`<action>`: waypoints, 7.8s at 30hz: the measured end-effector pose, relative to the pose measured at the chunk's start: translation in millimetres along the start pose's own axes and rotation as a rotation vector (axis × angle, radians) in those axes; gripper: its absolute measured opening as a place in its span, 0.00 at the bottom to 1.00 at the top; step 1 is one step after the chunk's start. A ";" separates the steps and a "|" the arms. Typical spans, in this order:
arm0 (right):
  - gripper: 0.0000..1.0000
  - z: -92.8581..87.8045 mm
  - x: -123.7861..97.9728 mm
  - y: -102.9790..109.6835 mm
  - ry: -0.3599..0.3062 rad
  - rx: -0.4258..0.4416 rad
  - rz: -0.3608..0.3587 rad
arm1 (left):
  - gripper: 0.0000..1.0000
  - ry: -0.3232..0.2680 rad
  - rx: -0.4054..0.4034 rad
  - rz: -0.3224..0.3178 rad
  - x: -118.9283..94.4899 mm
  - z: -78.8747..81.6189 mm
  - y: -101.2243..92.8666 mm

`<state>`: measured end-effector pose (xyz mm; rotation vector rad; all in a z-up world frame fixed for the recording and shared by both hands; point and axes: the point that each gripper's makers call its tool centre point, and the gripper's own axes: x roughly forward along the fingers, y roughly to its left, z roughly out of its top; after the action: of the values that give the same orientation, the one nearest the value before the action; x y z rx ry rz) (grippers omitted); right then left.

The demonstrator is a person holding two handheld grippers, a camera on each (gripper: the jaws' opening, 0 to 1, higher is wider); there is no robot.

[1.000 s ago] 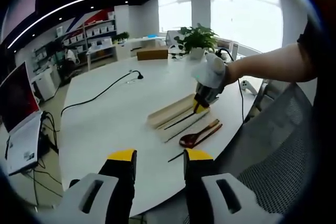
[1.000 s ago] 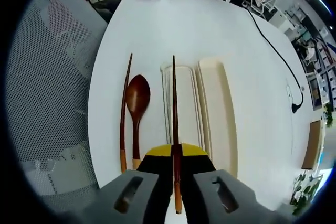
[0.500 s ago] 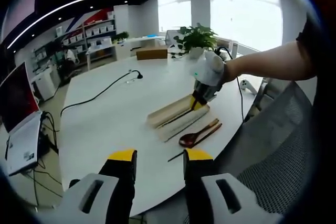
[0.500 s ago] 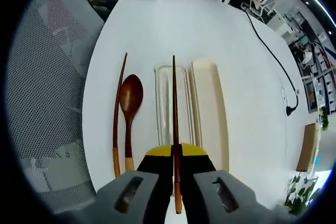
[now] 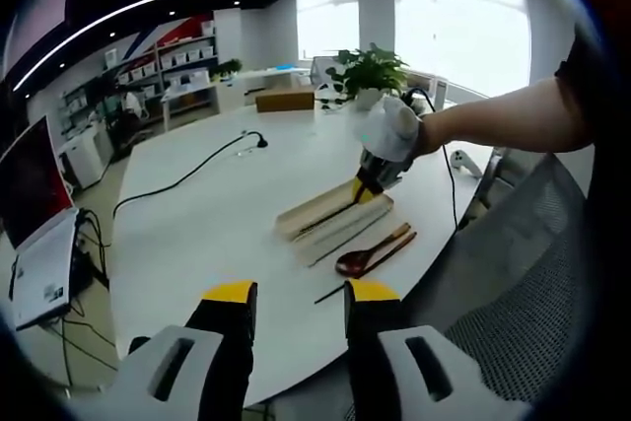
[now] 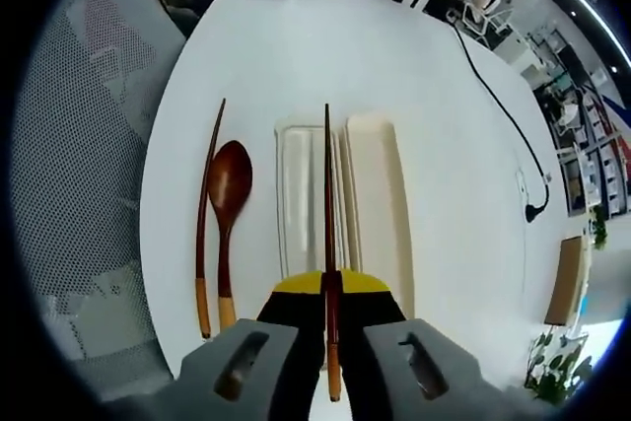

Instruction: Arrange the utensils inside the cutlery case until each visible utensil rests in its matching compartment.

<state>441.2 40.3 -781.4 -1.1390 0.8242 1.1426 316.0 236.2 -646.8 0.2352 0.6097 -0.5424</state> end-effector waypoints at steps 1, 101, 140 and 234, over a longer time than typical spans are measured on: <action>0.00 -0.5 0.0 -0.2 0.004 -0.004 -0.004 | 0.36 0.000 0.000 0.000 0.1 0.0 0.0; 0.00 -6.7 60.0 -44.5 0.058 -0.068 0.024 | 0.36 0.053 -0.018 -0.001 4.4 -9.9 1.5; 0.12 6.2 19.6 -48.8 -0.046 0.086 -0.044 | 0.36 0.029 -0.010 0.011 2.1 -5.6 3.3; 0.16 21.4 -13.8 89.8 -0.115 0.174 0.167 | 0.35 -0.041 0.028 0.029 -5.2 5.8 2.9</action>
<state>349.8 59.1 -786.0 -0.8655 0.9228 1.2357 316.8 238.7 -639.0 0.2583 0.5586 -0.5270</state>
